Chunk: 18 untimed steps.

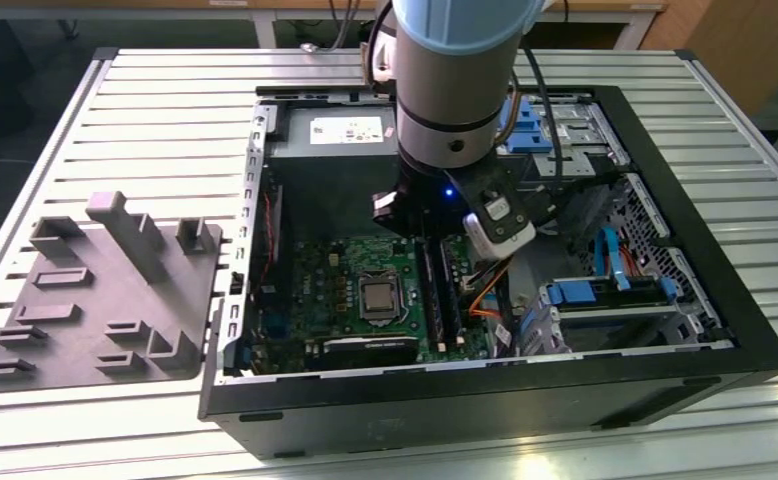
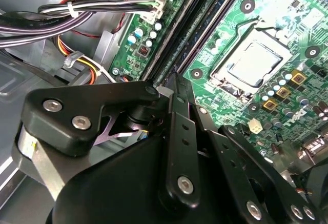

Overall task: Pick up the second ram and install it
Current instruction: 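Press down the second ram until it locks into place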

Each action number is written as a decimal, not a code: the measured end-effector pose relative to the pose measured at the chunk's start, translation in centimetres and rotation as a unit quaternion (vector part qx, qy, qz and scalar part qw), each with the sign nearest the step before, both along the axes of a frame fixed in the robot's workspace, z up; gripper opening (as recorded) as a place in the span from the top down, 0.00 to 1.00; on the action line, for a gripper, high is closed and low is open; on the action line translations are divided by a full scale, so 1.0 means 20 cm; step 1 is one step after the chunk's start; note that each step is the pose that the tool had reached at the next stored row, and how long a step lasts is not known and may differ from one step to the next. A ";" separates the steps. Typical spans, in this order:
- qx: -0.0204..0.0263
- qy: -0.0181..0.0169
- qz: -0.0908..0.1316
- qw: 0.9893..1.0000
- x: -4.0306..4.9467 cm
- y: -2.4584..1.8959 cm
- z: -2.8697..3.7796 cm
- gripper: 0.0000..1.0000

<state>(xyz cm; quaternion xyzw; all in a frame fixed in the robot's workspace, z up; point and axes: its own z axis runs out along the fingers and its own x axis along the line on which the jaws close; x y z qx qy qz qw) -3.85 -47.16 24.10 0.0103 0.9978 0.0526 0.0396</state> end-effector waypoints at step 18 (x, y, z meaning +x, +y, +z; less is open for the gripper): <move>0.000 0.000 0.000 1.000 0.000 0.040 -0.008 0.89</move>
